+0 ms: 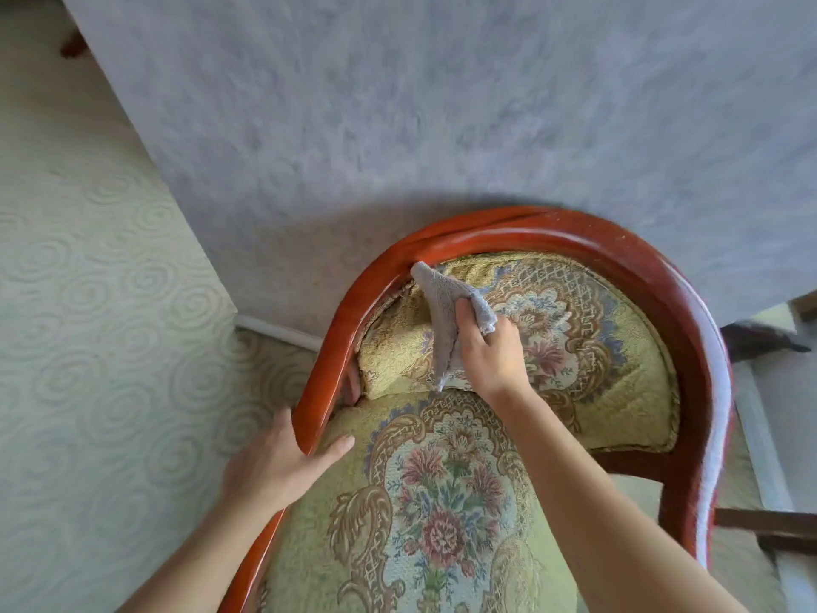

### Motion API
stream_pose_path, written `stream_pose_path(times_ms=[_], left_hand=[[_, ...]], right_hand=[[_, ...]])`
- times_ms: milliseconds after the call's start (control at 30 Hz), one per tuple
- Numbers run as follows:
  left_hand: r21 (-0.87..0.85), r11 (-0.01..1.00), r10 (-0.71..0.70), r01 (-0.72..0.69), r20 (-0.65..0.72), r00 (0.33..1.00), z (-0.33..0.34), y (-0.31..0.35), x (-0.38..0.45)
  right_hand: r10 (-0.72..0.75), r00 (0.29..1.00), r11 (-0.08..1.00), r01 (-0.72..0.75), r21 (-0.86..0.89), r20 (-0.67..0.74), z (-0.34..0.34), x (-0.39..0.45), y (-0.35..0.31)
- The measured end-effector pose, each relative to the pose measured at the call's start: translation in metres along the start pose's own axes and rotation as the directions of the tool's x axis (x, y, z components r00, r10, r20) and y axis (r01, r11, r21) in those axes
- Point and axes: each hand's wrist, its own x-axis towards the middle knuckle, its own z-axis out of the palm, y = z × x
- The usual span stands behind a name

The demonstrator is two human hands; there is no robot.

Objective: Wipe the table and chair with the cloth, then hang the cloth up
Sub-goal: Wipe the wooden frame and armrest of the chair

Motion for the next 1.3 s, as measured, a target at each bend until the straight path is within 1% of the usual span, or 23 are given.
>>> stream_pose_path(times_ms=[33, 100, 167, 200, 267, 333, 433, 500, 567, 633, 733, 800, 900, 967, 1000, 1067, 1100, 1133, 1167, 1200, 1300], left_hand=[[-0.016, 0.999, 0.035, -0.036, -0.025, 0.999, -0.008, 0.010, 0.005], [-0.087, 0.988, 0.120, -0.129, -0.100, 0.988, -0.026, 0.040, 0.020], [-0.121, 0.966, 0.203, -0.227, -0.178, 0.963, -0.046, 0.078, 0.039], [-0.090, 0.957, 0.253, -0.277, -0.215, 0.943, -0.055, 0.098, 0.050], [0.007, 0.930, 0.355, -0.367, -0.269, 0.895, -0.070, 0.138, 0.067], [0.065, 0.888, 0.453, -0.455, -0.286, 0.844, -0.082, 0.176, 0.081], [0.075, 0.828, 0.554, -0.556, -0.271, 0.788, -0.089, 0.231, 0.097], [0.071, 0.805, 0.587, -0.589, -0.240, 0.773, -0.089, 0.260, 0.107], [0.109, 0.786, 0.615, -0.608, -0.225, 0.756, -0.089, 0.281, 0.116], [0.164, 0.773, 0.634, -0.612, -0.222, 0.741, -0.091, 0.294, 0.123], [0.273, 0.752, 0.655, -0.601, -0.202, 0.728, -0.092, 0.307, 0.133], [0.356, 0.730, 0.671, -0.584, -0.210, 0.711, -0.089, 0.311, 0.141], [0.440, 0.707, 0.693, -0.553, -0.277, 0.666, -0.082, 0.310, 0.153], [0.455, 0.706, 0.697, -0.543, -0.311, 0.646, -0.078, 0.306, 0.158], [0.462, 0.702, 0.702, -0.543, -0.319, 0.637, -0.076, 0.305, 0.160], [0.479, 0.688, 0.718, -0.546, -0.333, 0.612, -0.073, 0.304, 0.162], [0.486, 0.681, 0.724, -0.548, -0.340, 0.600, -0.072, 0.304, 0.163], [0.487, 0.679, 0.728, -0.550, -0.347, 0.592, -0.071, 0.304, 0.164], [0.483, 0.680, 0.728, -0.551, -0.356, 0.587, -0.071, 0.304, 0.164], [0.479, 0.683, 0.727, -0.552, -0.369, 0.579, -0.071, 0.303, 0.163], [0.504, 0.674, 0.735, -0.539, -0.395, 0.551, -0.071, 0.303, 0.159]], right_hand=[[0.069, 0.994, 0.994, -0.062, 0.093, -0.079, -0.007, -0.004, -0.001], [0.218, 0.951, 0.947, -0.152, 0.282, -0.219, -0.021, -0.006, 0.003], [0.335, 0.898, 0.860, -0.168, 0.482, -0.284, -0.038, -0.004, 0.007], [0.370, 0.878, 0.824, -0.159, 0.543, -0.304, -0.047, -0.003, 0.009], [0.415, 0.832, 0.799, -0.140, 0.585, -0.368, -0.064, 0.001, 0.014], [0.437, 0.786, 0.788, -0.100, 0.608, -0.437, -0.083, 0.005, 0.020], [0.414, 0.731, 0.816, -0.034, 0.577, -0.543, -0.110, 0.010, 0.029], [0.425, 0.683, 0.825, -0.021, 0.565, -0.594, -0.128, 0.012, 0.034], [0.418, 0.637, 0.841, -0.001, 0.541, -0.648, -0.146, 0.014, 0.042], [0.401, 0.562, 0.859, 0.043, 0.509, -0.724, -0.161, 0.017, 0.049], [0.367, 0.409, 0.890, 0.105, 0.443, -0.835, -0.180, 0.025, 0.058], [0.310, 0.355, 0.926, 0.096, 0.364, -0.882, -0.188, 0.030, 0.064], [0.200, 0.296, 0.973, 0.049, 0.224, -0.934, -0.196, 0.038, 0.086], [0.103, 0.293, 0.994, -0.003, 0.107, -0.951, -0.194, 0.041, 0.103], [0.062, 0.335, 0.997, -0.057, 0.046, -0.940, -0.189, 0.043, 0.109], [0.073, 0.509, 0.984, -0.179, -0.022, -0.858, -0.172, 0.051, 0.115], [0.068, 0.589, 0.974, -0.213, -0.073, -0.805, -0.162, 0.055, 0.116], [0.048, 0.643, 0.969, -0.215, -0.120, -0.764, -0.152, 0.059, 0.115], [0.026, 0.671, 0.967, -0.204, -0.151, -0.741, -0.144, 0.063, 0.114], [0.005, 0.675, 0.968, -0.189, -0.166, -0.738, -0.137, 0.067, 0.112], [-0.084, 0.661, 0.972, -0.110, -0.207, -0.746, -0.121, 0.079, 0.104]])
